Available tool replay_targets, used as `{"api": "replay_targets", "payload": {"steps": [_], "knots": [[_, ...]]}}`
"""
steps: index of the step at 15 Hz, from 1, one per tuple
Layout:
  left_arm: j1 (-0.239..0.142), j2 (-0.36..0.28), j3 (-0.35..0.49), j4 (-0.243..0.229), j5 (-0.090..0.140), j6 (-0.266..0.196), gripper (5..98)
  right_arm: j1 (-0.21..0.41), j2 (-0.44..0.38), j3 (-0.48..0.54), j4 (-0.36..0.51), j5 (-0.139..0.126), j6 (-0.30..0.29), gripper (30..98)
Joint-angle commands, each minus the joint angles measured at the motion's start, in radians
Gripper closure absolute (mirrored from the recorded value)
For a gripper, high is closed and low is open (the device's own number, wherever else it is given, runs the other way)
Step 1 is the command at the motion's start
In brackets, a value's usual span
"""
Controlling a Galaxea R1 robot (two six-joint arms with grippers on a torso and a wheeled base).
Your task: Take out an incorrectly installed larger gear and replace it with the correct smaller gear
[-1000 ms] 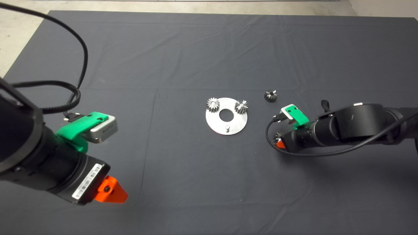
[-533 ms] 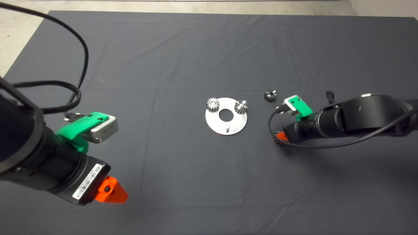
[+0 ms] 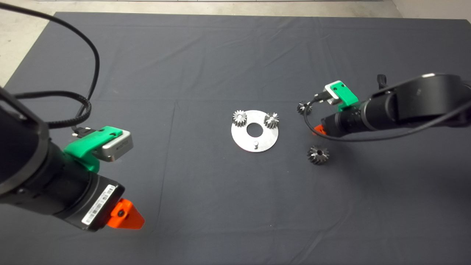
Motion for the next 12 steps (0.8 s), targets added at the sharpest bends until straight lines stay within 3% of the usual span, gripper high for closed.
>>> {"api": "replay_targets", "payload": {"steps": [1, 4, 12], "knots": [[-0.01, 0.001, 0.003, 0.003, 0.001, -0.003, 5.8, 0.029, 0.06, -0.099, 0.019, 0.006, -0.005, 52.0], [-0.01, 0.001, -0.001, 0.003, 0.001, -0.005, 5.8, 0.028, 0.071, -0.125, 0.018, 0.007, 0.004, 50.2], [-0.01, -0.002, 0.005, 0.003, 0.001, -0.002, 5.8, 0.027, 0.072, -0.178, 0.009, 0.015, 0.015, 36.2]]}}
